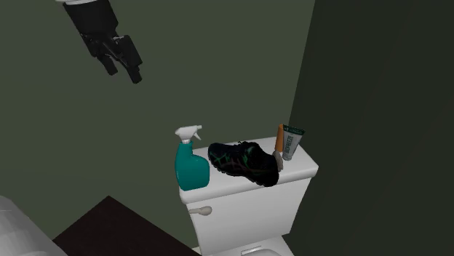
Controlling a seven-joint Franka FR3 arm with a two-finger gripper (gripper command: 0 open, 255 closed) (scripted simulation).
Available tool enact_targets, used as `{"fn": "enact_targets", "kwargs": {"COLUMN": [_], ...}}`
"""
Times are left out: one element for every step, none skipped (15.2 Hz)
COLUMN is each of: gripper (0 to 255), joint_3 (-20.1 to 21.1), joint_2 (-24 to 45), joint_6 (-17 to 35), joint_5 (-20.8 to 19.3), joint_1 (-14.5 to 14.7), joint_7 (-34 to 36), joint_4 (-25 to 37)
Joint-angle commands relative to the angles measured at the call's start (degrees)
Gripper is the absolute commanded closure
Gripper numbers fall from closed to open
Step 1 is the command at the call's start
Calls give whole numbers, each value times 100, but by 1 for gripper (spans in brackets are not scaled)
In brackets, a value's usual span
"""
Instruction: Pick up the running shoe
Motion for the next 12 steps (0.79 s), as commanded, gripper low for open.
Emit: {"fn": "enact_targets", "kwargs": {"gripper": [0, 0, 0, 0, 0, 0, 0, 0, 0, 0, 0, 0], "joint_3": [0, -34, -69, -103, -137, -171, -205, -238, -272, -305, -338, -372], "joint_2": [0, 127, 258, 393, 531, 674, 820, 969, 1122, 1278, 1437, 1599], "joint_6": [0, 101, 203, 304, 405, 505, 605, 703, 801, 897, 992, 1085], "joint_5": [0, -57, -115, -172, -229, -287, -344, -401, -459, -516, -573, -630], "joint_1": [0, -44, -89, -134, -180, -226, -272, -318, -365, -412, -459, -505], "joint_7": [0, -33, -64, -95, -123, -149, -175, -198, -220, -240, -259, -276], "joint_4": [0, -35, -65, -91, -111, -127, -137, -143, -143, -138, -128, -113]}}
